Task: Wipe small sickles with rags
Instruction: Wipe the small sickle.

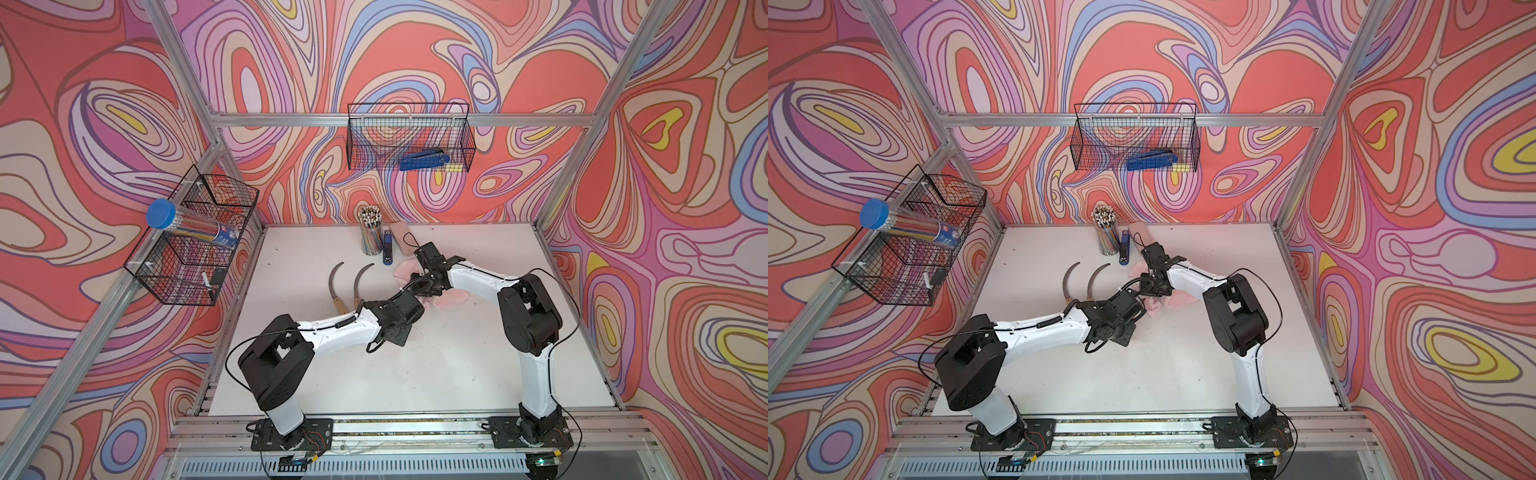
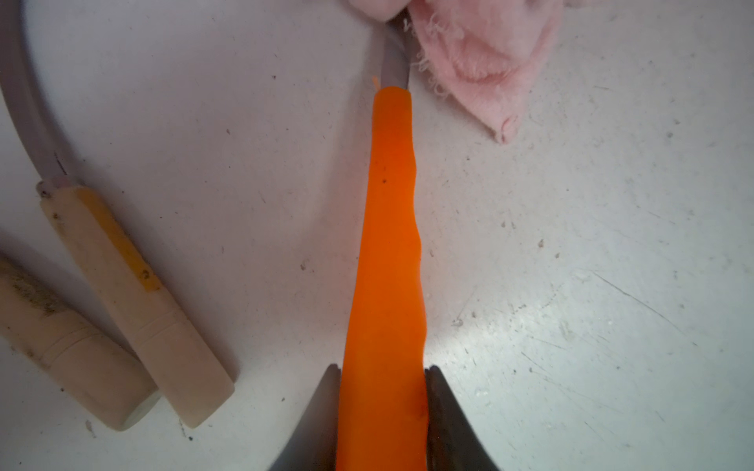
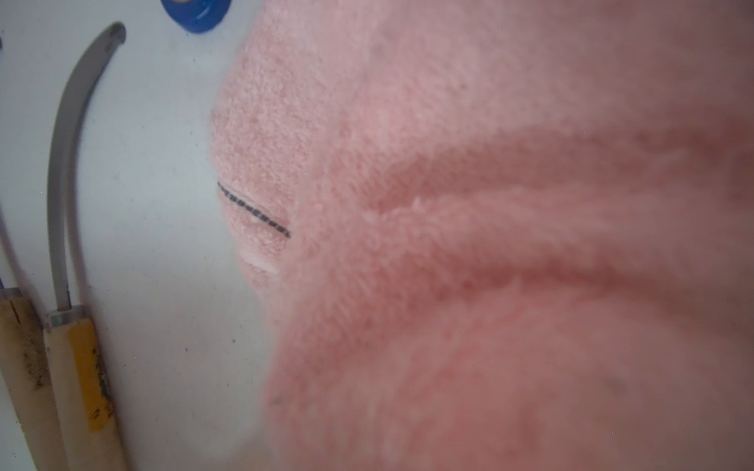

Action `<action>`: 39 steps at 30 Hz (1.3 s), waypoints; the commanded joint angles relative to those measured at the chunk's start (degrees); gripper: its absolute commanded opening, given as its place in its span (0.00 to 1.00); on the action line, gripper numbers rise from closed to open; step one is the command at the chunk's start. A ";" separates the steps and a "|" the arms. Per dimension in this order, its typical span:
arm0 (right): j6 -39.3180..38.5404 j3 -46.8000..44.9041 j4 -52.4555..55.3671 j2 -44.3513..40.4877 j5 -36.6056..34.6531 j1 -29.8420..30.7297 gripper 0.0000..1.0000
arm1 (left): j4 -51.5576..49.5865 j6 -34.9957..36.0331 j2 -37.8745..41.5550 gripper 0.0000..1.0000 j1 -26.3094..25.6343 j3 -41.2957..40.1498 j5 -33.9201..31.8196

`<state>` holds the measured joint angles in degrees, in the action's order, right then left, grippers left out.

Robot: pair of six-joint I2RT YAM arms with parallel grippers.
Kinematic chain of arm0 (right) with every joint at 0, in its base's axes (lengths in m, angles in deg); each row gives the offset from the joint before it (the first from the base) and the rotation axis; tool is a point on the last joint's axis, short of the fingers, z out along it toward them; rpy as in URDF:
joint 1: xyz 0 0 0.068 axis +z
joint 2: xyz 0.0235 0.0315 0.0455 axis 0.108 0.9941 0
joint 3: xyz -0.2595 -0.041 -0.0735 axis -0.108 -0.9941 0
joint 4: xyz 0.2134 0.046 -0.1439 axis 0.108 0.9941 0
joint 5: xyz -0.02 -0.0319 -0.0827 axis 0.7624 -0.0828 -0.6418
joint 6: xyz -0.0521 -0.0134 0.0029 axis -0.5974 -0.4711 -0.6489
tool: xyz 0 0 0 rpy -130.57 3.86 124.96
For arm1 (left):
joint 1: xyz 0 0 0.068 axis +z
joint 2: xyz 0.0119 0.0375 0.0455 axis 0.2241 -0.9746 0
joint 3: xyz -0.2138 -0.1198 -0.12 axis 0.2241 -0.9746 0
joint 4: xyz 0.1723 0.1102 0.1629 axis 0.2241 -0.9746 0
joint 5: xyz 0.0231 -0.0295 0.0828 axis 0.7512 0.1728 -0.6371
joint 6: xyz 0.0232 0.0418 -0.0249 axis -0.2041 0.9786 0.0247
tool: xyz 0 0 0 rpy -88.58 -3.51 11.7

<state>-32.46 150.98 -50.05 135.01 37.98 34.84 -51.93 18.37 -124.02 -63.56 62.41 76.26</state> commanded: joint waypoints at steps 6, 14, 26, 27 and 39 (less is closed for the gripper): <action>1.35 -5.75 -0.49 -4.18 -1.45 -15.12 0.00 | -3.22 -1.63 -0.48 0.00 0.36 0.56 -2.71; 1.21 -6.30 -0.27 -5.68 -5.82 -20.11 0.00 | -3.37 -1.69 -0.83 0.00 0.34 0.70 -2.59; -4.00 2.44 3.63 0.51 -2.86 -6.69 0.00 | -3.25 -1.63 -0.60 0.00 0.41 0.68 -2.35; -4.03 3.00 4.03 0.91 -2.71 -5.61 0.00 | -3.19 -1.64 -0.57 0.00 0.39 0.70 -2.43; -0.04 3.40 0.60 1.25 10.44 5.95 0.00 | -3.27 -1.61 -0.57 0.00 0.41 0.70 -2.60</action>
<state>-34.23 153.95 -47.54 135.66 42.49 39.06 -52.94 17.52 -124.22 -63.52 62.46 75.00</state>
